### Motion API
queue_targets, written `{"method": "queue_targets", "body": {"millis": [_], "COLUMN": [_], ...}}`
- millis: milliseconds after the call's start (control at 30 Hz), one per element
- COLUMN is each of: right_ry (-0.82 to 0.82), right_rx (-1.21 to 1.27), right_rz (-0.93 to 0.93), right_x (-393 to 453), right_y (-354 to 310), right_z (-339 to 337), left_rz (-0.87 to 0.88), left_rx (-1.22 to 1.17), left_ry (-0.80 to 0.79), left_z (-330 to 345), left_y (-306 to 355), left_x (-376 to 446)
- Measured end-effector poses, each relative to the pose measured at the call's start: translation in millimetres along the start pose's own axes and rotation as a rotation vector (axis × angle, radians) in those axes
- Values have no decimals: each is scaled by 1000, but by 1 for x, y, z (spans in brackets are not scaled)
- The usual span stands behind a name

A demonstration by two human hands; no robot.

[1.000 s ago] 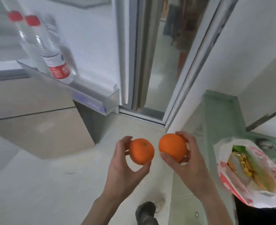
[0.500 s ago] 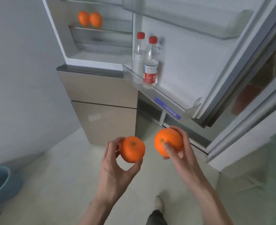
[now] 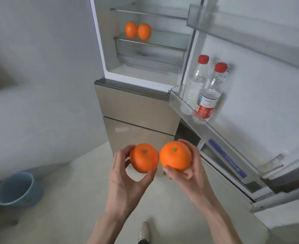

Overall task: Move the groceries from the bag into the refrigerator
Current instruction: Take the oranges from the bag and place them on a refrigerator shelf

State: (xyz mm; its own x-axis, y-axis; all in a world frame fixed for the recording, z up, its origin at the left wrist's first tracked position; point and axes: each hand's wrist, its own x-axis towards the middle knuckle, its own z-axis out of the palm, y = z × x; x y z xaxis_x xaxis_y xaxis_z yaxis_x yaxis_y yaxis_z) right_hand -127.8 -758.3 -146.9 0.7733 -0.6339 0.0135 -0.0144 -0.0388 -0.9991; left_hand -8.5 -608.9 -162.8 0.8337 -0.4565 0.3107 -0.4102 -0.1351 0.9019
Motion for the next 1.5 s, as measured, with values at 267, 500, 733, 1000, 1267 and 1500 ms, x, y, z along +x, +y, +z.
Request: {"method": "queue_targets", "body": {"millis": [267, 500, 733, 1000, 1267, 1500], "right_ry": [50, 35, 80, 221, 463, 757], "right_rx": [77, -6, 25, -51, -74, -238], "right_rz": [-53, -145, -183, -174, -155, -182], "right_x": [116, 196, 255, 325, 409, 480], "right_y": [-4, -16, -25, -33, -53, -78], "right_z": [14, 30, 49, 64, 87, 91], "left_rz": [36, 30, 97, 118, 190, 262], "left_rx": [36, 8, 18, -30, -146, -184], "left_ry": [111, 187, 214, 170, 44, -98], "left_z": [16, 25, 24, 39, 64, 86], "left_y": [-16, -20, -18, -39, -59, -65], "left_x": [116, 193, 253, 334, 455, 552]}}
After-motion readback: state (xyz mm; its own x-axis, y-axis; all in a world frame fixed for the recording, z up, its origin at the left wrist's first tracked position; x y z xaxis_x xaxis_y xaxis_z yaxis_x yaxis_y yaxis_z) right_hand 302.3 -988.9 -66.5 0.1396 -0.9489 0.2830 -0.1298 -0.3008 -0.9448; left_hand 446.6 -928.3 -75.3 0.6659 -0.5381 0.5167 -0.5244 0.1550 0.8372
